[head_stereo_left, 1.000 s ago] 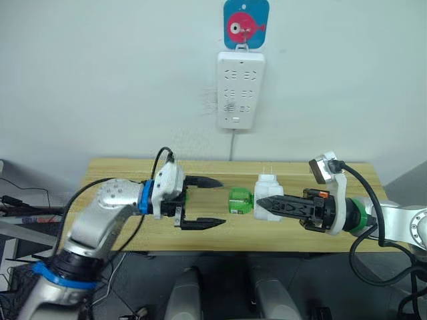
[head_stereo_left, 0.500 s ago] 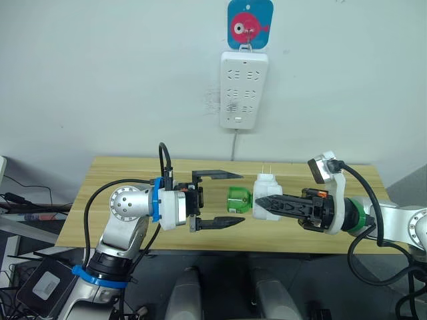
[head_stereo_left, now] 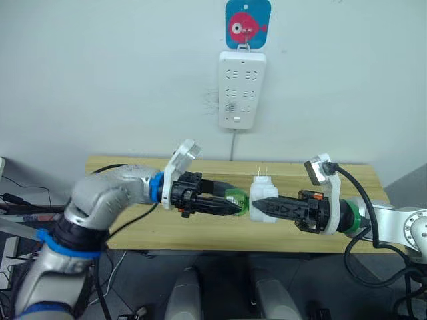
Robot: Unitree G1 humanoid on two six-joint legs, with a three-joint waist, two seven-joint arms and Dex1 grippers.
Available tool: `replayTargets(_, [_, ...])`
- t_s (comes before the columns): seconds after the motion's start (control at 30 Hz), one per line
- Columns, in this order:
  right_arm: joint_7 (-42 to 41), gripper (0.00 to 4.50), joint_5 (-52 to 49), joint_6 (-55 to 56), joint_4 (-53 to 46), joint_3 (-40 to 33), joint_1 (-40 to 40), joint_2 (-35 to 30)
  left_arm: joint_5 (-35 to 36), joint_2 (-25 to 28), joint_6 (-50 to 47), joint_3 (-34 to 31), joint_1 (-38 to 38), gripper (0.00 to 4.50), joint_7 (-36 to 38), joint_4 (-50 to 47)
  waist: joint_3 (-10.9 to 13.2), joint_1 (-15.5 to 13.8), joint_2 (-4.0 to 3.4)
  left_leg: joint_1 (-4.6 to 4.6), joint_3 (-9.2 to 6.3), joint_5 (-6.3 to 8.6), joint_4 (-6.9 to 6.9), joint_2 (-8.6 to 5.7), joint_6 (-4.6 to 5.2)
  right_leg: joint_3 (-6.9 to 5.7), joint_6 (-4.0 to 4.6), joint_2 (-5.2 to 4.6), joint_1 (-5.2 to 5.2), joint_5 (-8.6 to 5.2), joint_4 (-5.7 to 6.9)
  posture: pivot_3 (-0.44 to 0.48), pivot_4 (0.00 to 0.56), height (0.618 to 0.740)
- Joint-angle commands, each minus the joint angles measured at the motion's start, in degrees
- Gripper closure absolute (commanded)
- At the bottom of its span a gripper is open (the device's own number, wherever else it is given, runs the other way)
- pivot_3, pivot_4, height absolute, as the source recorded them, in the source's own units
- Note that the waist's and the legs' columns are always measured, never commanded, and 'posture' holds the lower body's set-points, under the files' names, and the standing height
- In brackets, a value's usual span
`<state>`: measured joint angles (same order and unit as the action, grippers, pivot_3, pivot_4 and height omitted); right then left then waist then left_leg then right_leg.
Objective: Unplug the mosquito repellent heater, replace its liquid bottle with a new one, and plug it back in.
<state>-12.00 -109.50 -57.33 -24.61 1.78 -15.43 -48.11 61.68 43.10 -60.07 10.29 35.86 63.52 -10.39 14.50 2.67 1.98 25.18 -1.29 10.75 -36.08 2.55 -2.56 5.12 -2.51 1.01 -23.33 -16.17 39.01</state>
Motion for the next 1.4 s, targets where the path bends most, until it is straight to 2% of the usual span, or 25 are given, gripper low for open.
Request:
replayTargets(0.03, [-2.08, 1.47, -0.08, -0.62, -1.82, -1.71, -0.02, -0.93, 1.22, 1.91, -4.74, -3.91, 0.55, 2.26, -0.47, 2.07, 0.00, 0.24, 0.00, 0.01, 0.00, 0.00, 0.01, 0.00, 0.00, -0.01, 0.00, 0.00, 0.00, 0.00, -0.02, -0.022, 0.217, 0.740])
replayTargets(0.1, [-2.20, 1.47, -0.07, -0.59, -2.02, -1.74, 0.12, -1.03, 0.88, 1.48, -4.41, -4.59, 0.24, 2.26, -0.59, 1.30, 0.00, 0.26, 0.00, 0.01, 0.00, 0.00, 0.03, 0.00, 0.00, 0.00, 0.01, -0.01, 0.00, -0.01, -0.03, -0.023, 0.217, 0.740])
replayTargets(0.23, [-1.51, 1.47, -0.64, -0.11, -2.07, -1.93, 0.49, -0.95, -5.95, 1.98, 3.74, -2.94, -3.20, 0.99, 1.84, -3.20, 0.00, 0.35, 0.00, -0.03, 0.03, 0.00, 0.05, 0.01, -0.01, 0.04, 0.03, 0.00, -0.01, -0.01, -0.01, -0.026, 0.224, 0.740])
replayTargets(0.33, [-1.18, 1.47, -1.18, 0.16, -1.72, -2.26, 0.64, -1.11, -14.41, 3.18, 14.28, -1.91, -7.97, 0.03, 4.66, -5.16, 0.00, 0.39, 0.00, -0.04, 0.06, 0.00, 0.05, 0.04, -0.01, 0.10, 0.04, -0.02, -0.02, -0.01, -0.01, -0.028, 0.229, 0.740])
replayTargets(0.47, [-1.03, 1.47, -1.45, 0.24, -1.39, -2.58, 0.75, -1.26, -26.94, 2.35, 32.99, -1.26, -13.39, 0.00, 7.58, -4.03, 0.00, 0.21, 0.00, -0.04, 0.14, 0.00, 0.04, 0.07, -0.01, 0.20, 0.05, -0.10, -0.02, -0.01, -0.03, -0.024, 0.229, 0.740])
replayTargets(0.6, [-1.15, 1.47, -1.12, 0.19, -1.08, -2.41, 0.45, -1.01, -38.95, -5.21, 63.90, -2.29, -17.51, 0.00, 7.65, -0.02, -0.01, -0.41, -0.01, -0.03, 0.27, 0.00, 0.05, 0.09, -0.01, 0.31, 0.05, -0.23, -0.02, -0.01, -0.07, -0.020, 0.232, 0.740])
replayTargets(0.7, [-1.12, 1.47, -1.15, 0.17, -1.03, -2.24, 0.22, -0.89, -40.24, -11.57, 78.34, -3.80, -18.43, 0.00, 7.30, 0.61, 0.00, -0.86, 0.01, 0.04, 0.36, 0.01, 0.03, 0.07, 0.00, 0.35, 0.11, -0.30, -0.05, 0.05, -0.14, -0.020, 0.232, 0.740])
replayTargets(0.83, [-1.13, 1.47, -1.35, 0.08, -1.00, -2.27, 0.17, -1.02, -40.64, -14.47, 86.21, -3.07, -18.17, 0.00, 7.71, 1.61, 0.00, -0.88, 0.01, 0.06, 0.32, 0.00, 0.03, 0.07, 0.00, 0.31, 0.23, -0.26, -0.07, 0.14, -0.11, -0.020, 0.231, 0.740])
replayTargets(0.9, [-1.04, 1.47, -1.43, 0.09, -1.00, -2.22, 0.09, -1.02, -40.44, -14.94, 87.88, -2.29, -17.94, 0.00, 7.90, 1.90, 0.00, -0.85, 0.01, 0.05, 0.32, 0.00, 0.03, 0.06, 0.00, 0.32, 0.17, -0.18, -0.07, 0.11, -0.08, -0.020, 0.231, 0.740])
replayTargets(0.93, [-0.96, 1.47, -1.51, 0.11, -1.02, -2.17, 0.01, -0.99, -40.26, -14.98, 88.22, -1.80, -17.88, 0.18, 8.13, 1.91, 0.00, -0.83, 0.01, 0.05, 0.32, 0.00, 0.02, 0.05, 0.00, 0.32, 0.03, -0.16, -0.07, 0.03, -0.08, -0.022, 0.231, 0.740])
replayTargets(1.0, [-0.89, 1.47, -1.53, 0.11, -1.04, -2.10, -0.12, -0.99, -40.10, -14.61, 88.18, -1.14, -18.10, 0.63, 8.54, 2.20, 0.00, -0.82, 0.01, 0.03, 0.32, 0.00, 0.02, 0.05, 0.00, 0.32, 0.01, -0.14, -0.07, 0.02, -0.06, -0.023, 0.230, 0.740])
replayTargets(1.17, [-0.60, 1.47, -1.76, 0.30, -1.08, -2.12, -0.21, -0.91, -39.50, -14.34, 85.63, -1.07, -17.53, 2.23, 7.46, 2.08, 0.00, -0.78, 0.01, 0.03, 0.31, 0.00, 0.01, 0.06, 0.00, 0.32, 0.01, -0.12, -0.07, 0.03, -0.05, -0.025, 0.231, 0.740])
replayTargets(1.23, [-0.53, 1.47, -1.77, 0.36, -1.03, -2.09, -0.32, -0.83, -38.95, -13.56, 83.05, -0.92, -16.72, 2.25, 7.61, 1.57, 0.00, -0.78, 0.01, 0.03, 0.31, 0.00, 0.01, 0.05, 0.00, 0.32, 0.00, -0.12, -0.06, 0.03, -0.05, -0.022, 0.233, 0.740])
replayTargets(1.33, [-0.65, 1.47, -1.64, 0.38, -1.05, -2.02, -0.40, -0.92, -36.31, -11.05, 71.77, -0.80, -15.82, 2.25, 6.36, -1.23, 0.00, -0.69, 0.00, 0.03, 0.30, 0.00, 0.00, 0.06, 0.00, 0.32, 0.00, -0.10, -0.06, 0.03, -0.04, -0.024, 0.235, 0.740])
replayTargets(1.37, [-0.86, 1.47, -1.55, 0.27, -1.02, -2.07, -0.38, -1.07, -29.12, -7.51, 53.43, -0.60, -13.41, 2.25, 1.95, -3.15, 0.01, -0.67, 0.02, 0.02, 0.29, 0.00, 0.01, 0.06, 0.00, 0.32, 0.00, -0.09, -0.06, 0.03, -0.04, -0.018, 0.234, 0.740])
replayTargets(1.4, [-1.18, 1.47, -1.32, 0.09, -1.01, -2.08, -0.42, -1.24, -18.49, -4.07, 34.97, -0.88, -10.10, 2.25, -1.93, -3.22, 0.02, -0.62, 0.05, 0.02, 0.27, 0.00, 0.01, 0.07, 0.00, 0.30, -0.01, -0.08, -0.06, 0.02, 0.00, -0.014, 0.235, 0.740])
